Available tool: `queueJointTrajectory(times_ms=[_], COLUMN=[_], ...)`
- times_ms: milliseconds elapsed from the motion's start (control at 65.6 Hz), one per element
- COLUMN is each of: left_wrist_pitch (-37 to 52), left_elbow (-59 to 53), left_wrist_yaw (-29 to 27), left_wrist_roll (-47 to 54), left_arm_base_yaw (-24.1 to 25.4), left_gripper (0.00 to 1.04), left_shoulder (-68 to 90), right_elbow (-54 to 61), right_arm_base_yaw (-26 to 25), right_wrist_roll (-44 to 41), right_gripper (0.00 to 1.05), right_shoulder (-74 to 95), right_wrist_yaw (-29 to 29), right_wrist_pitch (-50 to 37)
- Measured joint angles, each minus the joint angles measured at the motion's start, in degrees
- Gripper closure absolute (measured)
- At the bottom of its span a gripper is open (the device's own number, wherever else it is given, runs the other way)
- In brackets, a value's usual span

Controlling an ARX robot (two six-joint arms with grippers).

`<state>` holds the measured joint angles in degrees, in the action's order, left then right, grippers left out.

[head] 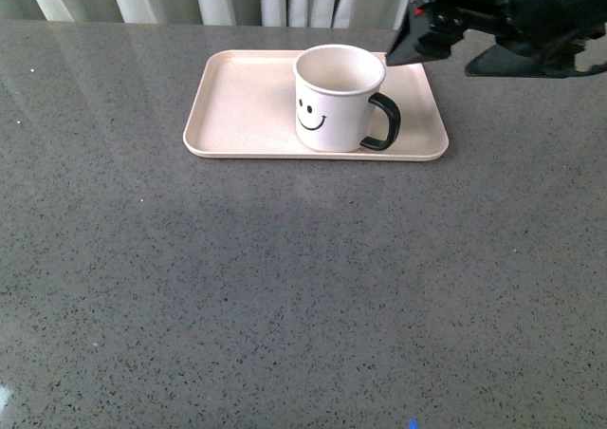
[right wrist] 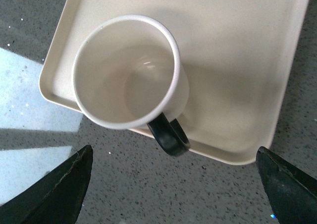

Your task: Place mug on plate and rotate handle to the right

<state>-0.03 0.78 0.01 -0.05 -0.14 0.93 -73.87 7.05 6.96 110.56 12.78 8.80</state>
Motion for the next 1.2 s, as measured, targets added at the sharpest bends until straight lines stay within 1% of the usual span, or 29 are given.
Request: queueJointTrajectory(times_ms=[168, 335, 564, 900, 1037, 1174, 1204], left_wrist_pitch=[0.0, 0.0, 0.0, 0.0, 0.0, 0.0, 0.0], left_elbow=[0.0, 0.0, 0.0, 0.0, 0.0, 0.0, 0.0], left_wrist_yaw=[0.0, 0.0, 0.0, 0.0, 0.0, 0.0, 0.0], left_wrist_roll=[0.0, 0.0, 0.0, 0.0, 0.0, 0.0, 0.0], left_arm_base_yaw=[0.0, 0.0, 0.0, 0.0, 0.0, 0.0, 0.0], left_gripper=[0.09, 0.09, 0.09, 0.09, 0.09, 0.09, 0.09], left_shoulder=[0.0, 0.0, 0.0, 0.0, 0.0, 0.0, 0.0], right_elbow=[-7.6, -12.5, -15.6, -16.5, -17.9, -19.8, -20.4], right_arm_base_yaw=[1.9, 2.4, 2.4, 2.5, 2.6, 3.0, 3.1], right_wrist_roll=[3.0, 4.7, 5.5, 6.1, 6.6, 6.8, 6.9], right_gripper=[0.09, 0.09, 0.09, 0.10, 0.20, 0.42, 0.49], right_shoulder=[5.6, 9.4, 12.2, 14.6, 15.3, 16.1, 16.3], right_wrist_yaw=[-2.2, -3.3, -4.1, -4.7, -4.9, -5.5, -5.5], right_wrist_pitch=[3.5, 5.7, 7.1, 7.8, 8.4, 9.4, 9.9])
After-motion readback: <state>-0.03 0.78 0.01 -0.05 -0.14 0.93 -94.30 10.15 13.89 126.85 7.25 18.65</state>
